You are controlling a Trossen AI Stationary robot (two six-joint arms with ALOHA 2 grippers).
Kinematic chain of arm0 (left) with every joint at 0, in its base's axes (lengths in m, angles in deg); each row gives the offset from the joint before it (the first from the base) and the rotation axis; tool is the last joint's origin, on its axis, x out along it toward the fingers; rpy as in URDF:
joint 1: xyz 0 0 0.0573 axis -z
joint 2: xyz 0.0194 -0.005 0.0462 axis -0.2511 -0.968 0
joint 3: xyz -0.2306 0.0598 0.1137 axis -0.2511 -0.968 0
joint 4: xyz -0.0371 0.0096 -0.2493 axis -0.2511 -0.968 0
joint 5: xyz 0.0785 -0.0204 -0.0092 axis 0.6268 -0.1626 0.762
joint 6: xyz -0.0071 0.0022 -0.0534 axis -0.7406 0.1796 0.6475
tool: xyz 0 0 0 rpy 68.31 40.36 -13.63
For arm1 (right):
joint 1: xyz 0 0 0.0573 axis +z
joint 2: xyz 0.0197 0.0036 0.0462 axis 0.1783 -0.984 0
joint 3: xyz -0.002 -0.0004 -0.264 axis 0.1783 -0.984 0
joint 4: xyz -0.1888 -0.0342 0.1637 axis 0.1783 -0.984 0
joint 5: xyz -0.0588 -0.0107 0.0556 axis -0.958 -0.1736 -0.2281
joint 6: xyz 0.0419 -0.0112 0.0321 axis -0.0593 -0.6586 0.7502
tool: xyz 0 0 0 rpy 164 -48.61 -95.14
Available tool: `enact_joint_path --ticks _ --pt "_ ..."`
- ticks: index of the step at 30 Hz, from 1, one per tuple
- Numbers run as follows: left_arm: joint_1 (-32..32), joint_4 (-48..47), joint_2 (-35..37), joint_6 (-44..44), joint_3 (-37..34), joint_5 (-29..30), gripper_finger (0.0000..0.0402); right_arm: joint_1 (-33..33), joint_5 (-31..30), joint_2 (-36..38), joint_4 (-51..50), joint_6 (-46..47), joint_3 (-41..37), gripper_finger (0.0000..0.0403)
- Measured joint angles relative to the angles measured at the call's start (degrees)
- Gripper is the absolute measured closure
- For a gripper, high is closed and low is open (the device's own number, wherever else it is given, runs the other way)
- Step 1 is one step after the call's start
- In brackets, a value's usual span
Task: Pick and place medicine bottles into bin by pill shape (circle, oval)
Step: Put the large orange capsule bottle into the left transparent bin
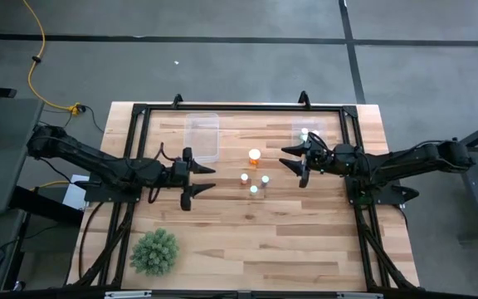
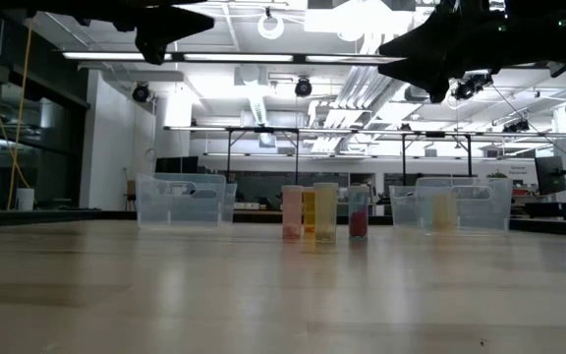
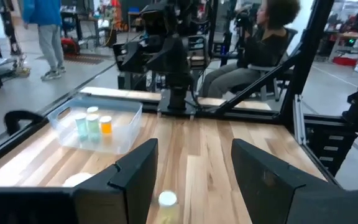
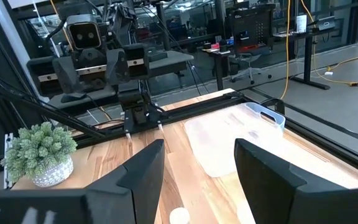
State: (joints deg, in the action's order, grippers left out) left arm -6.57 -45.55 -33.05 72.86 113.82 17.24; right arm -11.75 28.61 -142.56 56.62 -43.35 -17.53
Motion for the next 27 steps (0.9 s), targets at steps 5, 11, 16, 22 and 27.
enact_joint_path --ticks 5,11,16,22,27 --pt "-0.2 5.4 -10.0 -1.7 1.4 0.4 0.0206 0.0 0.0 0.0 0.0 0.0 0.0 0.0214" --pt "-2.7 -2.5 -19.0 0.3 8.9 0.4 0.0206 0.0 -0.5 -0.3 -1.8 4.6 0.0 0.0214" --pt "-2.8 -14.1 -18.7 0.7 14.7 0.2 0.0206 -0.1 -4.1 -5.0 -3.3 6.0 1.1 0.0214" --pt "-0.8 -15.0 -12.2 0.5 14.8 1.4 0.0206 -0.1 -5.0 -14.8 -6.7 5.6 7.3 0.0214" --pt "1.5 -15.1 -5.3 0.3 11.0 6.2 0.0206 -0.1 -7.2 -22.9 -11.3 1.8 14.0 0.0214"
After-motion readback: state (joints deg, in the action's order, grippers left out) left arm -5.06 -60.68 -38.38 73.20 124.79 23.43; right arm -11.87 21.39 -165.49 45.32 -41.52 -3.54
